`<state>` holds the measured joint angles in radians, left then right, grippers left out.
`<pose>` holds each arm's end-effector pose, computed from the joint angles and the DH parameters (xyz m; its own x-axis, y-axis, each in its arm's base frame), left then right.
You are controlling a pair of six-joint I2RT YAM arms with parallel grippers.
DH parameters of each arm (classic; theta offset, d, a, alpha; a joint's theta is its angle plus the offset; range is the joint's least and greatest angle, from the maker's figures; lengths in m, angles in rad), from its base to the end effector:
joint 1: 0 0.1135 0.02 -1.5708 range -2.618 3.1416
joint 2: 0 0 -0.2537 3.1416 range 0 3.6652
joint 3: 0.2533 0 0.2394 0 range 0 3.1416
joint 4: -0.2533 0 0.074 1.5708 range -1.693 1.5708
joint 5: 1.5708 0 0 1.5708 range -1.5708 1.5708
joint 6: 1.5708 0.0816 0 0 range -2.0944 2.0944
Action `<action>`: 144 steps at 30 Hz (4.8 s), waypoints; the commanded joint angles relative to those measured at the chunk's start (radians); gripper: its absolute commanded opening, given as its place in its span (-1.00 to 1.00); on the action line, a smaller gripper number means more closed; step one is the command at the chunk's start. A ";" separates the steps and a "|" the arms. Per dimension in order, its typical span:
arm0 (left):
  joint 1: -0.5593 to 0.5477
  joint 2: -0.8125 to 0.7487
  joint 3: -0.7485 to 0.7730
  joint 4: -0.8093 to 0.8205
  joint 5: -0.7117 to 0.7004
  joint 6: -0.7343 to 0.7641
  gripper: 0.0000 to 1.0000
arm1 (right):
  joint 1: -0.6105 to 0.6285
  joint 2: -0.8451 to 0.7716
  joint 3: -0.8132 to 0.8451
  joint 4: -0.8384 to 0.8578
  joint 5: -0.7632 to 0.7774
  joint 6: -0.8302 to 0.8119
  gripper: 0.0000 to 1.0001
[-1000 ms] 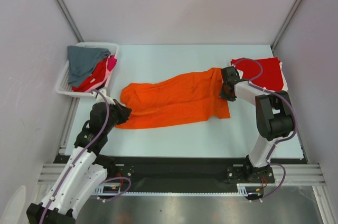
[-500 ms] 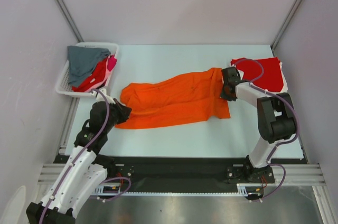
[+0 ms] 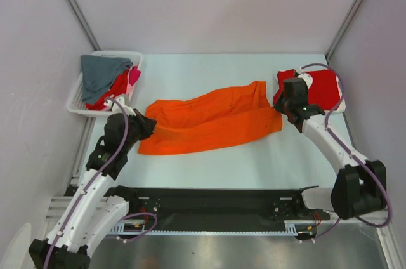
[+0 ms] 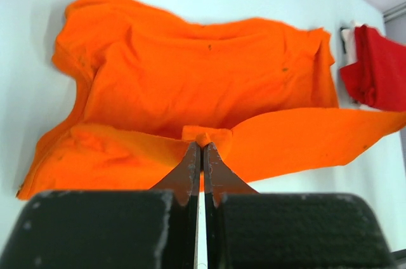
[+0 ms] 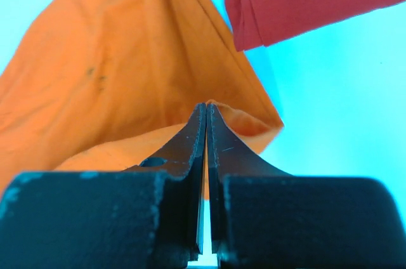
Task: Fold and stack the t-shirts
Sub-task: Flatten the tshirt out
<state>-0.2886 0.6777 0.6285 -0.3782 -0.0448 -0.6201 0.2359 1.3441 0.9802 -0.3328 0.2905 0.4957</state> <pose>0.1912 -0.0529 0.2566 -0.4659 -0.4672 -0.7514 -0.0313 0.8574 -0.5137 0.3143 0.0515 0.2366 -0.5537 0.3356 -0.7621 0.2877 0.9359 0.2031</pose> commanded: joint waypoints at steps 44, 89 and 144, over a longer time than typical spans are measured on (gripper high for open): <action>-0.003 -0.132 -0.073 0.025 0.077 -0.009 -0.99 | 0.194 -0.289 -0.469 -0.266 -0.051 0.402 -0.02; 0.109 -0.002 0.938 0.045 0.003 0.190 -0.99 | -0.119 -0.500 0.599 -0.181 -0.590 0.064 -1.00; 0.275 1.171 1.541 0.659 0.444 -0.104 -0.99 | -0.383 0.435 0.790 0.474 -0.991 0.529 -1.00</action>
<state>-0.0177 1.8629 2.3295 0.2577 0.3332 -0.7261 -0.1654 1.7168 1.8305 0.0582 -0.5961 0.9775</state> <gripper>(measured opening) 0.010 0.018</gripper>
